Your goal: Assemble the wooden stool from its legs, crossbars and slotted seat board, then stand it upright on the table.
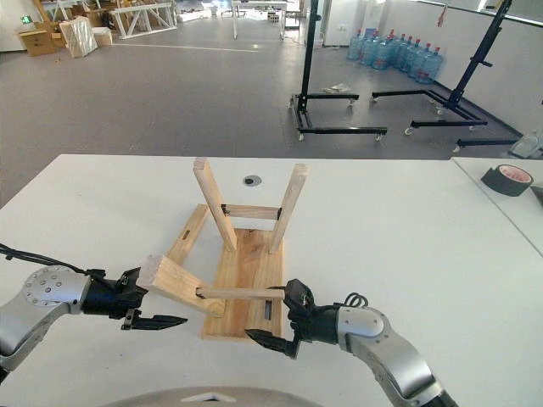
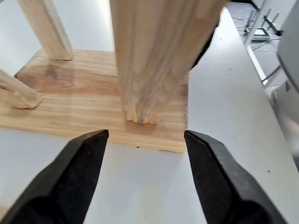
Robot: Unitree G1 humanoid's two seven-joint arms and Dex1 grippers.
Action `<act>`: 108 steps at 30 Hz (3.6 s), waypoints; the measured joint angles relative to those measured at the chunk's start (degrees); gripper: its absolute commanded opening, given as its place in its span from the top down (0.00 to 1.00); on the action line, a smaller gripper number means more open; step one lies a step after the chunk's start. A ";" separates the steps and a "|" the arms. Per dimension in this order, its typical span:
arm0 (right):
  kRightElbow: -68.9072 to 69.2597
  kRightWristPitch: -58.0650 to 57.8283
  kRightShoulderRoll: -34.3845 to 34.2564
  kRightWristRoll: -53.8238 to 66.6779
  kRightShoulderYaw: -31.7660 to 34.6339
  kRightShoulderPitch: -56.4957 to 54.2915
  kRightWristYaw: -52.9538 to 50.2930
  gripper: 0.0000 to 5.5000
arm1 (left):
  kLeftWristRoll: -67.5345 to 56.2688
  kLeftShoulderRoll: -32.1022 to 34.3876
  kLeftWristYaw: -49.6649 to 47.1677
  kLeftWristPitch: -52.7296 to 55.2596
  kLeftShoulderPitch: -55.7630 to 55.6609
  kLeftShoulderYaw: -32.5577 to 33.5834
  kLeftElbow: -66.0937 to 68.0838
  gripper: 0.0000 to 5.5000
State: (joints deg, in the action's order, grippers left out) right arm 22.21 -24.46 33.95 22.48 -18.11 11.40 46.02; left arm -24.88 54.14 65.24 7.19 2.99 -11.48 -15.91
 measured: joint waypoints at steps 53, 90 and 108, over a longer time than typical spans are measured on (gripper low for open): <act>-2.65 -1.36 -1.61 1.94 7.40 -1.98 -0.56 0.12 | 13.29 -31.12 -44.51 13.90 -6.89 14.96 19.80 0.63; -2.64 -16.67 -15.78 38.24 16.63 -25.11 0.09 0.31 | -22.70 -19.59 11.51 29.35 -18.39 10.48 8.29 0.63; -0.67 -17.64 -16.28 36.87 15.94 -27.09 -0.65 0.63 | -23.68 -20.37 10.38 31.38 -17.23 11.22 7.11 0.63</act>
State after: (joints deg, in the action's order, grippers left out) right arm 21.54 -42.10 17.67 59.36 -2.16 -15.69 45.37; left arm -48.56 33.77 75.62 38.57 -14.24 -0.26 -8.80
